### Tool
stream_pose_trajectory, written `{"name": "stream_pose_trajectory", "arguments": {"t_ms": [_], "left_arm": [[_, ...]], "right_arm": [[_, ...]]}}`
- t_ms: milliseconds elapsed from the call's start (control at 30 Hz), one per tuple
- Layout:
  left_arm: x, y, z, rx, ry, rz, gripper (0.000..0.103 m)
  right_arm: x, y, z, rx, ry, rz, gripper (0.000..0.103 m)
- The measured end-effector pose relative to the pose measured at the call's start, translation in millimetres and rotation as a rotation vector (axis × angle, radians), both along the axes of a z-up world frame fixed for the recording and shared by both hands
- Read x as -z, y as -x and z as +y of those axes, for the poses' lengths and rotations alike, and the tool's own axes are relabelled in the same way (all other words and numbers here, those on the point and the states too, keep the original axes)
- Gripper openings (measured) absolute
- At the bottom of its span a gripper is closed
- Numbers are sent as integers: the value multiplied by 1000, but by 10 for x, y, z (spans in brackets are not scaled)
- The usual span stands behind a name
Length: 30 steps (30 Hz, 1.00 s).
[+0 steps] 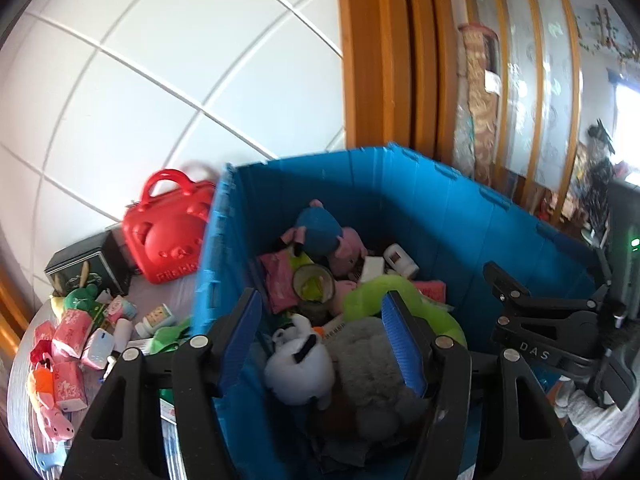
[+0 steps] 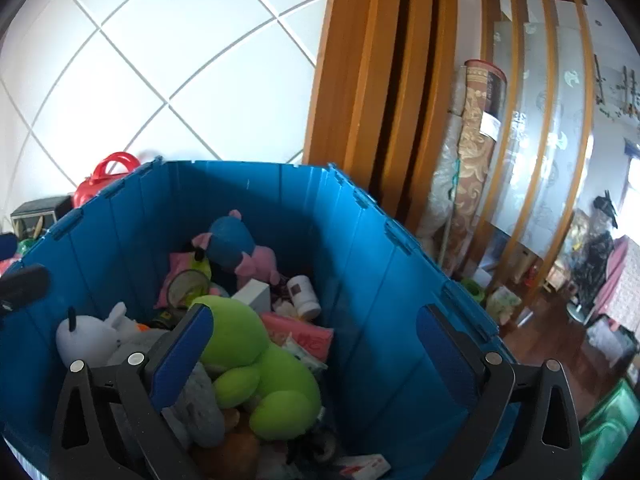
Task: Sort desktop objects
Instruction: 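Withdraw both tools from the crate back over the table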
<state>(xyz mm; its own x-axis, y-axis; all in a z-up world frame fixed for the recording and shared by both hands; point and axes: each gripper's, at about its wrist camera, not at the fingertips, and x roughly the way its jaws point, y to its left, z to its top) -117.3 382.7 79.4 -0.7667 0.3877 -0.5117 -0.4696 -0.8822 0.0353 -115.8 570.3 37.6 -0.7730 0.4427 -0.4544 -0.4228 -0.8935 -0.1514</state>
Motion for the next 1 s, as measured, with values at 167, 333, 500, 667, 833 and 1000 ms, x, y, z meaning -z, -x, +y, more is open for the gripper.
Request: {"name": "stream_pose_trajectory", "arguments": {"t_ms": [167, 333, 500, 667, 833, 1000], "left_arm": [[-103, -158, -406, -69, -51, 76, 73], [-73, -191, -928, -168, -80, 103, 81], [68, -134, -1533, -235, -101, 70, 81], [304, 16, -2272, -346, -75, 30, 81], [571, 143, -2982, -429, -27, -9, 81], [939, 352, -3645, -465, 22, -98, 81]], "right_arm": [[-5, -93, -30, -39, 111, 49, 103], [-181, -174, -458, -124, 103, 121, 103], [-398, -185, -1061, -235, 95, 192, 103], [-498, -102, -1665, -331, 81, 208, 103], [-478, 73, -2301, -405, 86, 179, 103], [-364, 289, -2920, -467, 86, 133, 103]]}}
